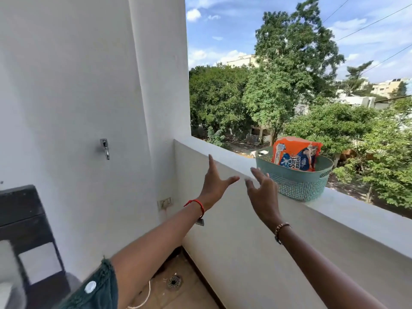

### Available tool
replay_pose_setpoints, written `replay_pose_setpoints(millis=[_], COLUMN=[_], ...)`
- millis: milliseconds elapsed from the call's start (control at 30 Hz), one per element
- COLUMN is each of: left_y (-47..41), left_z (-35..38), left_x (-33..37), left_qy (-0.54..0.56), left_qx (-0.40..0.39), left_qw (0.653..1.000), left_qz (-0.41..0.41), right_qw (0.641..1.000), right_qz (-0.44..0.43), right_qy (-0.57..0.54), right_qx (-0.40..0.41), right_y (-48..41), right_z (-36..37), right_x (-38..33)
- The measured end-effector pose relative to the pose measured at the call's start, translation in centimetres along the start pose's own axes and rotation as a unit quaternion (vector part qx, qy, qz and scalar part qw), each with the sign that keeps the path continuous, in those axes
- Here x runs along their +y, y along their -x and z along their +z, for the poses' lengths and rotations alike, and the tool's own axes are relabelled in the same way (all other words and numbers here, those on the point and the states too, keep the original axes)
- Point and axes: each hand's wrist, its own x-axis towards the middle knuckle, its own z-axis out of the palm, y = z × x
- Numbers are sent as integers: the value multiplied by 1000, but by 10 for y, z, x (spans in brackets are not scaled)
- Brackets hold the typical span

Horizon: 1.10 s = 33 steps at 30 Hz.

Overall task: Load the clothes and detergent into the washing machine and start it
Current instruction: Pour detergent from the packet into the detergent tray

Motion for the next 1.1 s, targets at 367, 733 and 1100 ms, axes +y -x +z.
replay_pose_setpoints(millis=[367,733,1100], left_y=[210,388,476], left_z=[-200,-338,-384], left_x=[-104,-208,-278], left_qy=[-47,-101,-224], left_qx=[133,233,207], left_qw=[988,952,915], left_qz=[-70,-170,-263], right_qw=[969,924,870], right_qz=[-16,-14,17], right_qy=[-164,-187,-127], right_qx=[-185,-333,-476], right_y=[211,373,444], right_z=[147,260,325], right_x=[-139,-195,-193])
